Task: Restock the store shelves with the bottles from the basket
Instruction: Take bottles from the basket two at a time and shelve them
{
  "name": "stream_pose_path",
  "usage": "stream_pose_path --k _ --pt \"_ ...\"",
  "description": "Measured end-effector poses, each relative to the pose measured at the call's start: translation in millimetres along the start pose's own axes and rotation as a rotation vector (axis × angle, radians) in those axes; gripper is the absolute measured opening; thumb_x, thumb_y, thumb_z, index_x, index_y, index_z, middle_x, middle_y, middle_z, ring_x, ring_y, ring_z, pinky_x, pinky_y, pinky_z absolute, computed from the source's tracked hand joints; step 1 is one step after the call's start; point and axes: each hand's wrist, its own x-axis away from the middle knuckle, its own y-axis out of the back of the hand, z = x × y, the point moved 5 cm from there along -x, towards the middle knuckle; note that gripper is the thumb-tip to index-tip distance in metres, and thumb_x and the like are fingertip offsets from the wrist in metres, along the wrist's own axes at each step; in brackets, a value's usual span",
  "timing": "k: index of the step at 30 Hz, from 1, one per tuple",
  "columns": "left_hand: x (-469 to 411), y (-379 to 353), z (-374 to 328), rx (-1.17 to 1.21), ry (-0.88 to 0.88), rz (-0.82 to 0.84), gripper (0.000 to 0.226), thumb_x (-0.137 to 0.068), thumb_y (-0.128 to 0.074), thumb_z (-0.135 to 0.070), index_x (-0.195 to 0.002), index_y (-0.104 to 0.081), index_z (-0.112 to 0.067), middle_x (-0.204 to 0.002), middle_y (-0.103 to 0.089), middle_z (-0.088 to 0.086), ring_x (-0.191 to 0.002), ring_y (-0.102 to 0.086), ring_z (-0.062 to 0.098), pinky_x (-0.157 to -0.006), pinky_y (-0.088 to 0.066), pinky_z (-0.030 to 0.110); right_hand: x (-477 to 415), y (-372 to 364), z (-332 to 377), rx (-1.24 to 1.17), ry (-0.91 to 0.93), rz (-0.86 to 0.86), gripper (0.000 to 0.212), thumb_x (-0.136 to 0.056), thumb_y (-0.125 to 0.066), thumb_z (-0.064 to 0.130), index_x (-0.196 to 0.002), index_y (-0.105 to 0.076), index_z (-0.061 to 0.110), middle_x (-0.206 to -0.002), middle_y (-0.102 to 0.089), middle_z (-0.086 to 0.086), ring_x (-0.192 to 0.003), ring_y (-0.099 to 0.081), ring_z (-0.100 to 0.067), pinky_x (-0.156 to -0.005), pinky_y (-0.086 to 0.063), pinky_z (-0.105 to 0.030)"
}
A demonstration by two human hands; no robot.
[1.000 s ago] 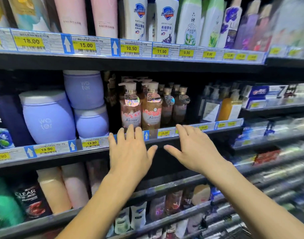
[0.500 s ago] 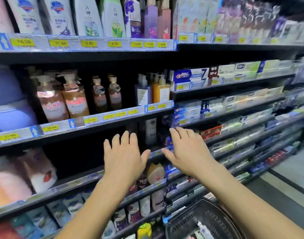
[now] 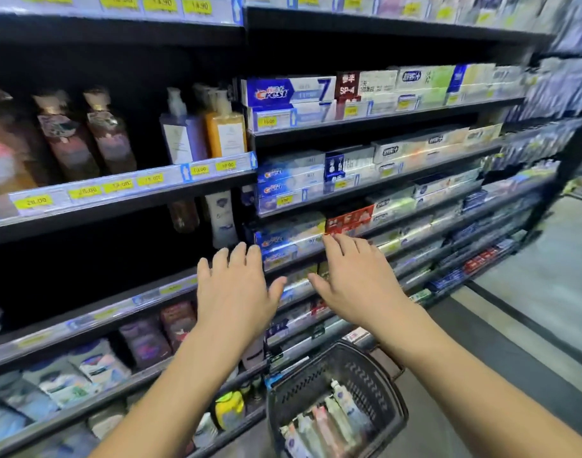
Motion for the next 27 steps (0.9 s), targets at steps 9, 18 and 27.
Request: stream_pose_path --k 9,18,27 --pt "-84 -78 -27 0.067 0.002 0.076 0.075 -0.094 -0.037 -0.068 -0.15 -0.034 -0.018 -0.156 -0.039 0.003 -0.139 -0.037 0.03 -0.114 -0.03 0.05 -72 -64 -37 0.021 0.01 0.123 0.074 -0.1 -0.04 0.059 -0.156 -0.025 0.014 -0.159 -0.035 -0.009 -0.143 -0.035 -0.033 -0.116 -0.032 -0.05" --pt "-122 -184 -71 0.091 0.113 0.252 0.066 -0.092 -0.047 -0.064 -0.139 -0.045 -0.018 -0.144 -0.051 0.004 -0.13 -0.045 0.032 -0.111 -0.032 0.049 -122 -165 -86 -0.012 0.085 0.302 0.063 -0.098 -0.045 0.055 -0.144 -0.038 0.013 -0.145 -0.049 -0.01 -0.132 -0.047 -0.035 -0.105 -0.041 -0.047" --pt "-117 -299 -116 0.094 0.4 0.475 0.066 -0.094 -0.043 -0.062 -0.143 -0.039 -0.019 -0.147 -0.047 0.006 -0.138 -0.039 0.032 -0.117 -0.025 0.052 -146 -280 -125 0.008 0.353 0.511 0.069 -0.1 -0.044 0.054 -0.151 -0.031 0.01 -0.149 -0.044 -0.014 -0.136 -0.043 -0.037 -0.109 -0.038 -0.05"
